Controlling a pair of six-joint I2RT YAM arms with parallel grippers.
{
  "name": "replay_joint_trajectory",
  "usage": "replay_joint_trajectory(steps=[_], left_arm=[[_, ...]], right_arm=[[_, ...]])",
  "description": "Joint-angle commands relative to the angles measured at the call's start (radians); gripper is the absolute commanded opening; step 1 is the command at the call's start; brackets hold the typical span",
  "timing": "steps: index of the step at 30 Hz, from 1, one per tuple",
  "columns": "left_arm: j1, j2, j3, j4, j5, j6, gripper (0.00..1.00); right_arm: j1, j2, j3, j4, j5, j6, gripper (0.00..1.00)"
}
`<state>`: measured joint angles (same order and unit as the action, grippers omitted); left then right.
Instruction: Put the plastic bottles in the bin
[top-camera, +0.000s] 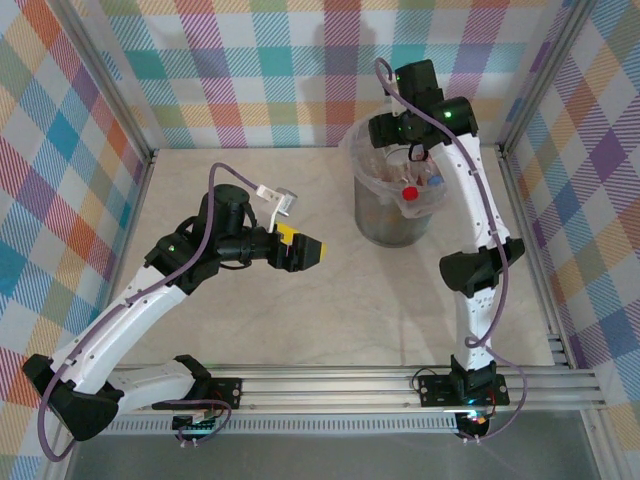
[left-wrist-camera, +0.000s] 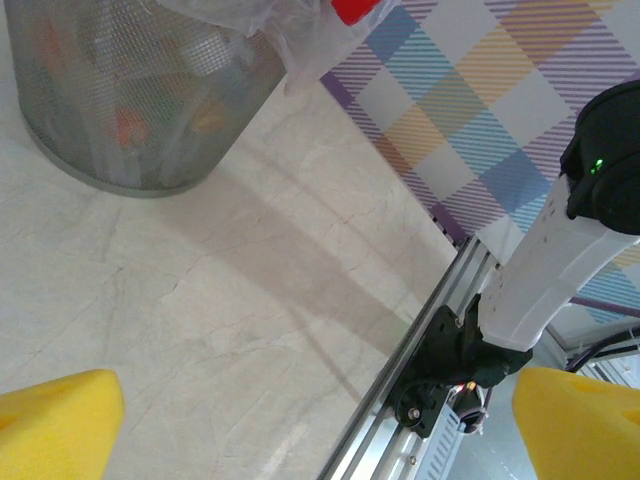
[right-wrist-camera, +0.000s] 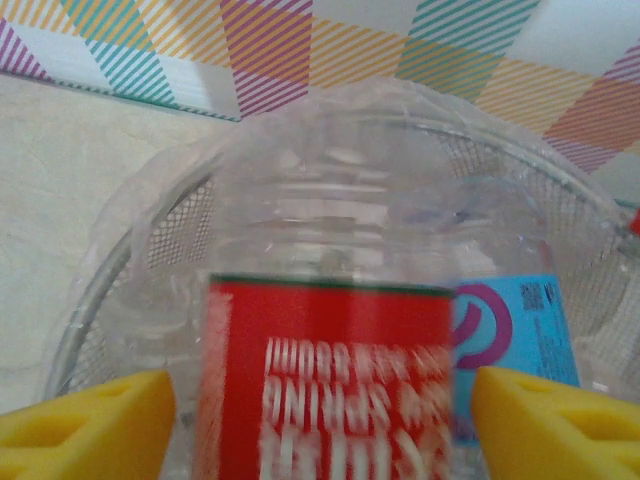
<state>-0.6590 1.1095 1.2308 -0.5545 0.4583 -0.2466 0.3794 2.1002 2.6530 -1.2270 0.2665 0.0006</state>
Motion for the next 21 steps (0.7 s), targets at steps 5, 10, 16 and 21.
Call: replay_joint_trajectory(steps=[5, 10, 16, 21], left_arm=[[-0.014, -0.022, -0.02, 0.039, 0.006, -0.021, 0.99], [-0.014, -0.021, -0.022, 0.042, 0.01, -0.023, 0.99], [-0.014, -0.021, -0.026, 0.048, 0.01, -0.023, 0.99], [-0.016, -0.02, -0.025, 0.045, 0.014, -0.022, 0.99]], right_arm=[[-0.005, -0.013, 0.048, 0.04, 0.011, -0.001, 0.91], [-0.004, -0.064, 0.026, 0.031, 0.004, -0.006, 0.81], [0.011, -0.18, -0.154, 0.086, -0.04, -0.006, 0.64], [0.015, -0.201, -0.249, 0.113, -0.015, -0.01, 0.56]])
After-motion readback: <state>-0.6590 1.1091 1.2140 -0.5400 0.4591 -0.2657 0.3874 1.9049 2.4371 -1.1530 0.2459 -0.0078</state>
